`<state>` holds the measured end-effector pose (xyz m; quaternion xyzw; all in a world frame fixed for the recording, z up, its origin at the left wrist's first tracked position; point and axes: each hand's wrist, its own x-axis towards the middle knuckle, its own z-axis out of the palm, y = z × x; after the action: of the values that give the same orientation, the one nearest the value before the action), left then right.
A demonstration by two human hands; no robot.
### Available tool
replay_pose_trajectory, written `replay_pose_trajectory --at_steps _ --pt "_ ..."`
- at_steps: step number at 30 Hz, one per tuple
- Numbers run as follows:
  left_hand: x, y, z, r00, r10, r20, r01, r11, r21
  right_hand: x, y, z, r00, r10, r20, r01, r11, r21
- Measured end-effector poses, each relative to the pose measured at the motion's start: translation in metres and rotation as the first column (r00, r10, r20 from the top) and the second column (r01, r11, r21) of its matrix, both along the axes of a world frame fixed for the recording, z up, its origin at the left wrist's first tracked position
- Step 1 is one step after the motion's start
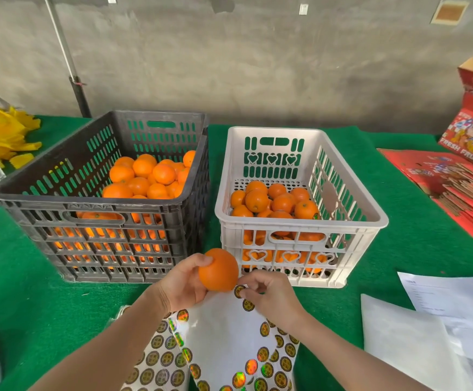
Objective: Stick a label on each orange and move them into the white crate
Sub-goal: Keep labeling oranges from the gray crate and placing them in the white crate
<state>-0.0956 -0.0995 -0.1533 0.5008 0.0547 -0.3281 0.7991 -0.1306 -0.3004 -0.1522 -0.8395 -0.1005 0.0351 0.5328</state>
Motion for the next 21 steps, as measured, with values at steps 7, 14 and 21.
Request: replay_pose_trajectory --at_steps 7,14,21 --pt "0.002 0.002 0.013 0.998 -0.008 0.058 0.008 1.000 0.003 0.001 0.002 0.014 0.928 0.052 0.369 -0.014 0.994 -0.105" --pt "0.004 0.002 0.021 0.997 0.023 0.076 -0.020 0.999 -0.038 0.001 0.004 0.023 0.808 0.114 0.578 0.004 0.980 -0.199" --pt "0.004 0.005 0.032 0.994 0.031 0.101 -0.024 0.997 -0.070 0.001 0.005 0.034 0.922 0.103 0.373 -0.070 0.992 -0.102"
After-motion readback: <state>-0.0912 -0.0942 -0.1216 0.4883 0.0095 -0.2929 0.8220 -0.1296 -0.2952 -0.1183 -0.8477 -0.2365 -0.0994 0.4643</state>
